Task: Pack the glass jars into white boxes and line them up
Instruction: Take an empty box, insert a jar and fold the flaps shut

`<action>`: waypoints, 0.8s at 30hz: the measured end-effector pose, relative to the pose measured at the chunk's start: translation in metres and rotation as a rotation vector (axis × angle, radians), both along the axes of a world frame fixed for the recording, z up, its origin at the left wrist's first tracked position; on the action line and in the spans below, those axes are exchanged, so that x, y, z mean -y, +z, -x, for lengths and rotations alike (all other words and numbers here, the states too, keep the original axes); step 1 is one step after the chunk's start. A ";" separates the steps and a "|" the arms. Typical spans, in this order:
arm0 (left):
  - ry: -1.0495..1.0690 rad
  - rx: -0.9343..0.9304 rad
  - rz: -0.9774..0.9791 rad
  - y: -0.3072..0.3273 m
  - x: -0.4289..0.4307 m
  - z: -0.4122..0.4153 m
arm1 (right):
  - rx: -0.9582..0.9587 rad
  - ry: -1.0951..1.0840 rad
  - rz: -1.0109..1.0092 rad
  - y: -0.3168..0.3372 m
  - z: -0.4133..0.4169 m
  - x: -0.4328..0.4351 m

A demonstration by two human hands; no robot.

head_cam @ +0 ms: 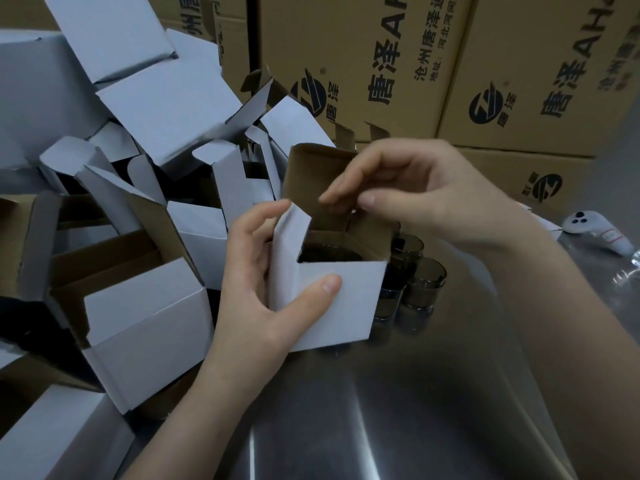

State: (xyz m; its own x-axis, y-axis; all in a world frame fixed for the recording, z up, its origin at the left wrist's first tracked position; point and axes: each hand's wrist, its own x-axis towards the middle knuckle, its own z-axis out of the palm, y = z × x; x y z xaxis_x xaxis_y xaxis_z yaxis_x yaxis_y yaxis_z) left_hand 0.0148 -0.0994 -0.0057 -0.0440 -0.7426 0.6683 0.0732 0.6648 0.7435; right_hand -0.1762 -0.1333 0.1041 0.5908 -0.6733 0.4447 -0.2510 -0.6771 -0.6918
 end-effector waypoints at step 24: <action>0.146 0.054 -0.014 -0.004 0.002 0.006 | 0.602 -0.005 -0.598 -0.074 -0.025 0.015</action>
State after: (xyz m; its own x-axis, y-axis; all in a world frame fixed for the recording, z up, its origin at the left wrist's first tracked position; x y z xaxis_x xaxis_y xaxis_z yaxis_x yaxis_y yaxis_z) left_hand 0.0092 -0.1014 -0.0096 0.0300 -0.7526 0.6578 -0.0638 0.6553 0.7527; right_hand -0.1515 -0.1481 0.0300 0.3636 -0.8971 0.2510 0.2726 -0.1551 -0.9495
